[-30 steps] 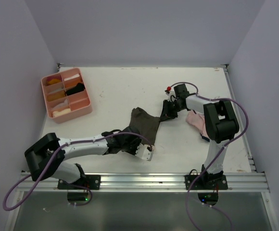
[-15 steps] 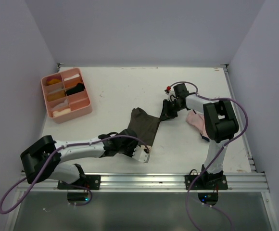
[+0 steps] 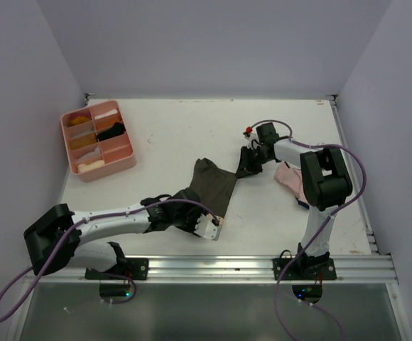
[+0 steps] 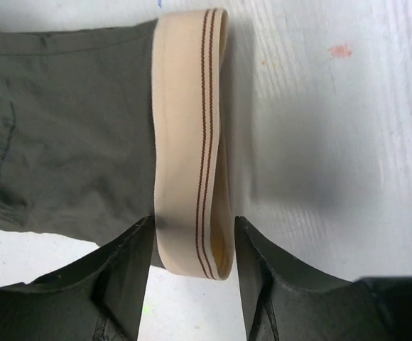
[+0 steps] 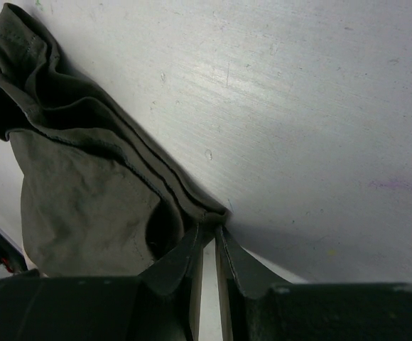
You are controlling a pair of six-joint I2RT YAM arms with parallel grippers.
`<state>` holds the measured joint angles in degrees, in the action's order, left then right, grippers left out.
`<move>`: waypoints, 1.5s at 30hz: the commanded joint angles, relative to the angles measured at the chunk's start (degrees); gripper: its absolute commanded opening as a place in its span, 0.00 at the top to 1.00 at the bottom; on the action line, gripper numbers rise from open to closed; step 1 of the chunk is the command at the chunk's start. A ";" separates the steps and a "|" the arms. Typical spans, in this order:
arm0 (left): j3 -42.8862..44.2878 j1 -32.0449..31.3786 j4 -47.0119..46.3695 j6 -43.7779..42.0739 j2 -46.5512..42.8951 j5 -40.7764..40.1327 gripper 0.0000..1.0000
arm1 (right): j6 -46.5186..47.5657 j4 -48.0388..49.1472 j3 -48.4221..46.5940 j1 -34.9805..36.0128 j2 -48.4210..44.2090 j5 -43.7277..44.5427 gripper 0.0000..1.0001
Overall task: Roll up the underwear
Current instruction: Fold the underwear
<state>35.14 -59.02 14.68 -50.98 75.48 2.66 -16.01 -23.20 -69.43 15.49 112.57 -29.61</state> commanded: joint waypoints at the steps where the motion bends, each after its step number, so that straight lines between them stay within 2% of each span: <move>1: 4.93 -0.30 2.19 2.72 -4.28 4.45 0.47 | 2.04 -1.93 -0.80 -0.10 -0.07 4.73 0.82; 7: 9.15 -0.21 5.97 10.36 -9.74 10.08 0.49 | 3.52 -3.69 -2.20 -0.28 -7.62 5.16 0.74; 11: 11.44 3.20 4.84 21.93 -10.09 13.77 0.50 | 5.29 -6.24 -5.62 -0.98 -10.62 8.06 0.70; 14: 14.51 8.91 5.18 30.46 -5.28 18.43 0.51 | 6.87 -7.47 -7.29 -1.51 -11.67 8.69 0.69; 16: 17.50 14.17 6.23 34.61 0.87 23.25 0.56 | 8.10 -7.21 -7.91 -1.60 -12.64 7.73 0.69; 18: 19.09 17.44 6.50 39.54 6.75 30.87 0.64 | 6.71 -5.29 -8.62 -1.51 -13.17 3.09 0.71; 21: 19.10 21.58 3.35 45.44 11.25 37.74 0.70 | 3.28 -3.78 -9.50 -0.11 -12.65 -5.42 0.75; 27: 14.79 26.50 -5.97 53.26 16.44 44.97 0.69 | -4.02 4.73 -3.88 5.51 -10.54 -16.68 0.78; 32: 15.40 30.98 -8.44 54.67 24.68 50.51 0.66 | -7.11 10.62 0.78 6.93 -2.47 -18.47 0.79; 37: 15.05 35.12 -9.57 55.03 30.94 52.45 0.65 | -5.70 11.33 0.96 6.75 4.22 -18.21 0.79; 41: 14.17 35.64 -11.77 56.25 34.82 51.84 0.61 | -4.91 11.95 -0.44 6.66 7.48 -17.59 0.74; 43: 14.26 35.82 -12.04 56.87 36.57 51.84 0.58 | -4.30 12.04 -1.06 6.31 8.27 -18.11 0.66; 44: 14.17 36.26 -12.04 57.22 37.01 51.92 0.55 | -4.12 11.78 -1.32 6.14 8.62 -18.47 0.60; 45: 14.17 36.43 -11.95 57.13 37.45 52.53 0.52 | -3.68 11.25 -2.28 5.96 8.63 -19.25 0.49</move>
<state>50.26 -23.24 3.79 6.28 109.12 59.53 -22.13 -13.69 -69.47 22.00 119.11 -50.43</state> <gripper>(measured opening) 0.448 0.433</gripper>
